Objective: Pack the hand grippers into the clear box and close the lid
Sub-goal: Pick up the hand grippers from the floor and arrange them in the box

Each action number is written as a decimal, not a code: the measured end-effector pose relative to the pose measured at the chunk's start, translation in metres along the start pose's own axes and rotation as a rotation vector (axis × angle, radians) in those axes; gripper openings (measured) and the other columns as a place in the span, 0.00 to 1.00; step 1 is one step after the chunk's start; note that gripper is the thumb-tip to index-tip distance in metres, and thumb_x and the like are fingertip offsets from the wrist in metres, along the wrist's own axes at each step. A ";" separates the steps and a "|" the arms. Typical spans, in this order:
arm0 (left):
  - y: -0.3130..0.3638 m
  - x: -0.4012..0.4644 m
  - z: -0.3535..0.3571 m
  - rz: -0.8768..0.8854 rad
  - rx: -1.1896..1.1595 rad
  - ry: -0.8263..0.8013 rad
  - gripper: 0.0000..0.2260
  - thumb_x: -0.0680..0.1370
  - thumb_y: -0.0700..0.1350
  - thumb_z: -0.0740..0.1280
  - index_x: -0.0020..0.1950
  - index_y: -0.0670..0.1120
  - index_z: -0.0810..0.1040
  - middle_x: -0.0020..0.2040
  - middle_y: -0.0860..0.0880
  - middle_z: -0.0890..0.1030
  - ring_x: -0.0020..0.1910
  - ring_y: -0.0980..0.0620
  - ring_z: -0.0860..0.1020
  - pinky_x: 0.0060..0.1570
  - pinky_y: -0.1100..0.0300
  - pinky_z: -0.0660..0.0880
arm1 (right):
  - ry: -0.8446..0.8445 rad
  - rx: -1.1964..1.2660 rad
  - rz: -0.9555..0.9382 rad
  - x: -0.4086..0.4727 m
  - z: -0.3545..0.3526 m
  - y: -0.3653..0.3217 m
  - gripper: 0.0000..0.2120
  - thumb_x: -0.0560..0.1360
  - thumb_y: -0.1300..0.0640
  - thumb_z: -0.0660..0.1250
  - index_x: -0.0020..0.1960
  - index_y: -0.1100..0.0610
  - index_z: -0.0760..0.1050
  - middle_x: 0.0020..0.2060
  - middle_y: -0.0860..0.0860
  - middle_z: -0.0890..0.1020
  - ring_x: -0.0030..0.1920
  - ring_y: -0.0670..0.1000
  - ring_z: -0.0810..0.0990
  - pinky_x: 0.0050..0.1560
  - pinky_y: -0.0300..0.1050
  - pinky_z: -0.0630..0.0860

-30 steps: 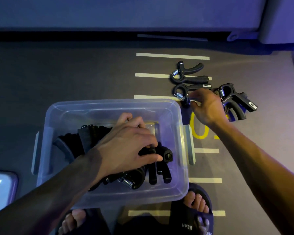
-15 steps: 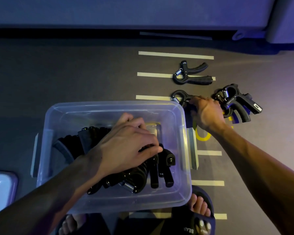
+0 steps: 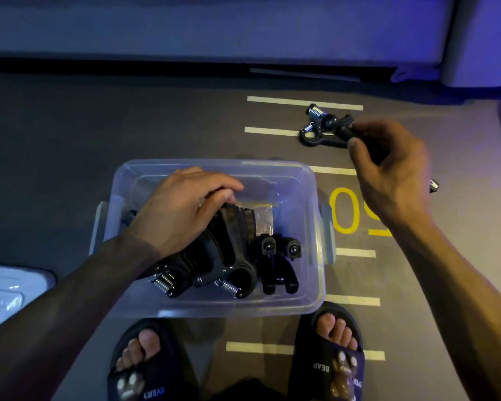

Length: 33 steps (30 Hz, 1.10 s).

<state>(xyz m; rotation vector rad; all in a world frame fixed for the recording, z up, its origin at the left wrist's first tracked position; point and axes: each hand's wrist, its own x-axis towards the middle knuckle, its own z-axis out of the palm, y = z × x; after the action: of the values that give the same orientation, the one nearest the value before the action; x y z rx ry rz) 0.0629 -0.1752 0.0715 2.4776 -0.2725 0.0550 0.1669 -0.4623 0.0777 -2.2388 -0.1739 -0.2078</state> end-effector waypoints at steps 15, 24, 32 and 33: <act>0.031 -0.049 -0.027 -0.227 -0.370 -0.039 0.10 0.80 0.52 0.68 0.58 0.52 0.83 0.49 0.55 0.85 0.47 0.60 0.82 0.50 0.64 0.77 | -0.528 -0.117 -0.368 -0.064 -0.029 -0.103 0.11 0.72 0.49 0.75 0.52 0.51 0.80 0.40 0.44 0.85 0.41 0.44 0.83 0.45 0.45 0.77; 0.053 -0.055 -0.014 -0.091 -0.315 -0.169 0.11 0.74 0.56 0.75 0.54 0.56 0.85 0.38 0.56 0.82 0.35 0.53 0.78 0.34 0.60 0.74 | -0.538 -0.132 -0.386 -0.080 -0.022 -0.098 0.11 0.72 0.47 0.75 0.52 0.49 0.80 0.40 0.43 0.83 0.41 0.46 0.82 0.43 0.49 0.78; 0.048 -0.055 -0.002 -0.160 -0.336 0.131 0.10 0.73 0.54 0.75 0.52 0.55 0.86 0.35 0.54 0.82 0.35 0.52 0.79 0.36 0.60 0.77 | -0.370 0.095 -0.047 -0.080 -0.032 -0.071 0.15 0.77 0.42 0.66 0.60 0.47 0.78 0.53 0.40 0.82 0.54 0.42 0.81 0.54 0.44 0.80; 0.049 -0.054 0.000 -0.146 -0.334 0.135 0.10 0.73 0.54 0.75 0.52 0.54 0.87 0.35 0.55 0.82 0.35 0.52 0.79 0.36 0.60 0.77 | -0.355 0.107 -0.003 -0.081 -0.032 -0.068 0.14 0.76 0.42 0.67 0.58 0.46 0.79 0.50 0.40 0.83 0.51 0.42 0.82 0.50 0.44 0.81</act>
<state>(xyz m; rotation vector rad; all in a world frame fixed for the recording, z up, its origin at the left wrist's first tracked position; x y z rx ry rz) 0.0002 -0.2033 0.0954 2.1437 -0.0377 0.1064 0.0718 -0.4492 0.1326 -2.1521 -0.3700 0.1959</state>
